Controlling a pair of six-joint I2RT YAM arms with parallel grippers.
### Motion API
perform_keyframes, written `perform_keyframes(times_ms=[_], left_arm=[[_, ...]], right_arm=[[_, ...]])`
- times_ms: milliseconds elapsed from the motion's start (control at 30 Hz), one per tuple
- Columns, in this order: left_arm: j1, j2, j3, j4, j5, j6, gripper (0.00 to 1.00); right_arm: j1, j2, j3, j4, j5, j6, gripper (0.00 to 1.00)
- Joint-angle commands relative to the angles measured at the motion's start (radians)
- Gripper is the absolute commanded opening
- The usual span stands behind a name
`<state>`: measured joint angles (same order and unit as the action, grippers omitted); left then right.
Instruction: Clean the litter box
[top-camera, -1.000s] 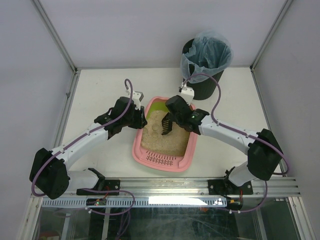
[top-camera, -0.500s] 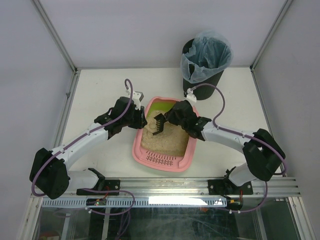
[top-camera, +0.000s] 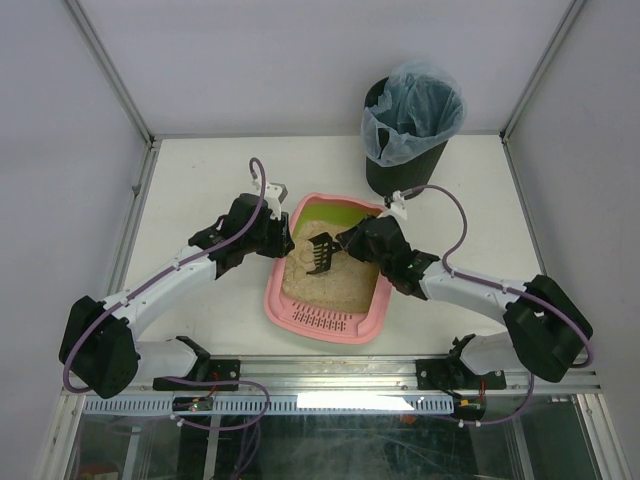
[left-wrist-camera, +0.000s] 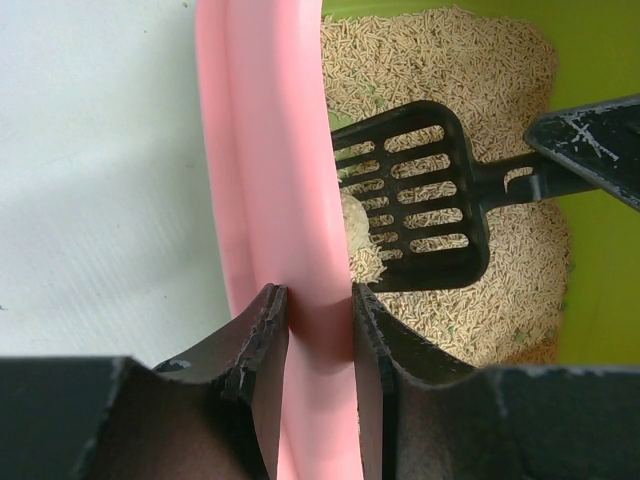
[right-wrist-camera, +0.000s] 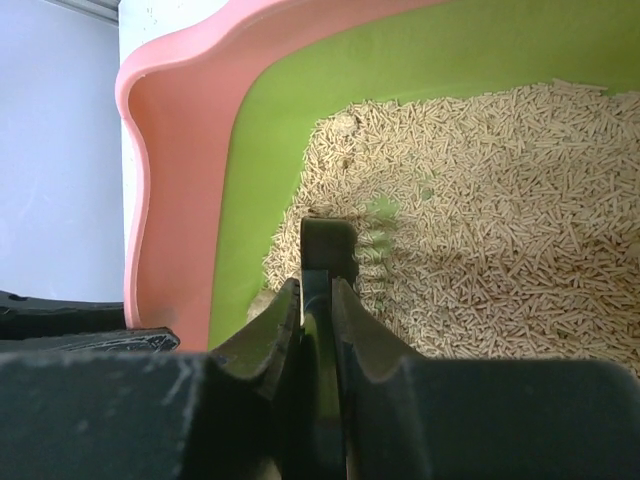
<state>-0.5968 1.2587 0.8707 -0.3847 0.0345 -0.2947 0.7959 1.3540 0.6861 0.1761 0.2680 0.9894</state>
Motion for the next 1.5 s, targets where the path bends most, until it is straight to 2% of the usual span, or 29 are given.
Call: perform_keyframes(times_ms=[0, 1067, 1300, 1467], left_arm=[[-0.029, 0.033, -0.021, -0.06, 0.099, 0.02, 0.25], [-0.029, 0.045, -0.017, -0.061, 0.089, 0.024, 0.24], [-0.028, 0.042, -0.013, -0.06, 0.088, 0.024, 0.25], [-0.026, 0.035, -0.011, -0.059, 0.086, 0.023, 0.25]], right_arm=[[-0.003, -0.067, -0.002, 0.123, -0.028, 0.057, 0.0], [-0.028, -0.277, -0.069, 0.003, 0.031, 0.08, 0.0], [-0.081, -0.393, -0.127, -0.042, -0.028, 0.132, 0.0], [-0.185, -0.504, -0.187, -0.037, -0.187, 0.151, 0.0]])
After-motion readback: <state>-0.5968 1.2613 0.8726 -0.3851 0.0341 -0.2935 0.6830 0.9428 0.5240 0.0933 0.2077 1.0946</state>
